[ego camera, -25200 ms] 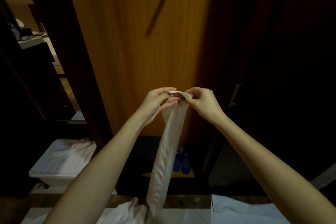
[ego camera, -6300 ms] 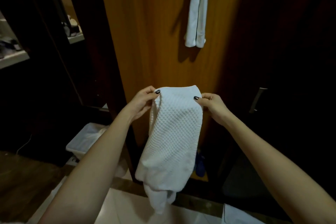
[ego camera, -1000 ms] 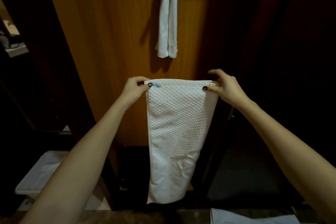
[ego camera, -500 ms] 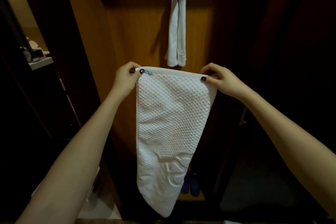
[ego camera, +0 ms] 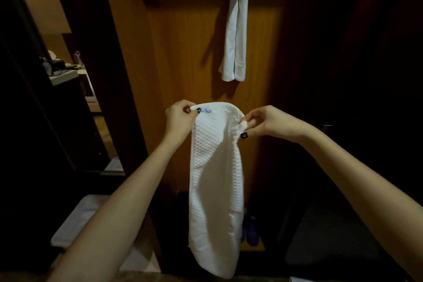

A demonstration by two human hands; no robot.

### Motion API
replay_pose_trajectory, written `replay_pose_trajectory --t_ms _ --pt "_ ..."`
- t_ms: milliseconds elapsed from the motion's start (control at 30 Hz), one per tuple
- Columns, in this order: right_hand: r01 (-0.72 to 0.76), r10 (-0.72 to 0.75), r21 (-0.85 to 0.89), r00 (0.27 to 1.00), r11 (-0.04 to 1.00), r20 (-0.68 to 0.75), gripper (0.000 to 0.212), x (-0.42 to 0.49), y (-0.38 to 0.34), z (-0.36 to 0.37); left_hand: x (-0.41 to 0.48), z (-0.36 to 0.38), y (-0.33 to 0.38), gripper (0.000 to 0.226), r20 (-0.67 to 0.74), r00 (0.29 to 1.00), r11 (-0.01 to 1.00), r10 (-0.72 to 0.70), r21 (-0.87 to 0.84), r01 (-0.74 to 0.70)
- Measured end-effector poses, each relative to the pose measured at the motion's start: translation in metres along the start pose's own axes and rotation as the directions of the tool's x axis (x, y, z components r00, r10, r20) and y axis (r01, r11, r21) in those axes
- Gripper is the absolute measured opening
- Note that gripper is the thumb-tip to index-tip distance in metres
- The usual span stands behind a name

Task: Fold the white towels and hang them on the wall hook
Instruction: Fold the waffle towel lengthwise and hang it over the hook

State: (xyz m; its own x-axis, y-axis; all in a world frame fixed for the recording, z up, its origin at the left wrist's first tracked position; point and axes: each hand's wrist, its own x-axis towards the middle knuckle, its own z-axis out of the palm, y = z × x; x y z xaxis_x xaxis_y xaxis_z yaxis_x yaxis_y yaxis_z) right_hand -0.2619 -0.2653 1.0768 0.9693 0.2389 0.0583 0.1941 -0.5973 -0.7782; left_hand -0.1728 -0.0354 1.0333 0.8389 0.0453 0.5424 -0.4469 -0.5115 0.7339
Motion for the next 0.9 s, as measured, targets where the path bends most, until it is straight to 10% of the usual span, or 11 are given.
replay_pose_trajectory --t_ms 333,633,800,900 --pt "0.239 -0.329 -0.342 0.914 0.909 -0.236 0.014 0.013 -0.043 0.014 -0.004 -0.005 0.037 0.014 0.176 0.984 0.873 0.018 -0.483 0.071" --pt "0.257 -0.373 -0.35 0.871 0.901 -0.32 0.014 0.029 -0.058 0.02 -0.008 -0.023 0.034 0.022 0.485 0.87 0.513 0.086 -0.77 0.378" --pt "0.185 -0.331 -0.368 0.859 0.911 -0.39 0.018 0.037 -0.06 0.026 -0.01 -0.024 0.041 0.045 0.408 0.906 0.783 0.109 -0.597 0.174" --pt "0.202 -0.352 -0.441 0.89 0.874 -0.291 0.019 0.036 -0.064 0.013 -0.012 -0.022 0.044 0.046 0.293 0.951 0.775 0.093 -0.621 0.116"
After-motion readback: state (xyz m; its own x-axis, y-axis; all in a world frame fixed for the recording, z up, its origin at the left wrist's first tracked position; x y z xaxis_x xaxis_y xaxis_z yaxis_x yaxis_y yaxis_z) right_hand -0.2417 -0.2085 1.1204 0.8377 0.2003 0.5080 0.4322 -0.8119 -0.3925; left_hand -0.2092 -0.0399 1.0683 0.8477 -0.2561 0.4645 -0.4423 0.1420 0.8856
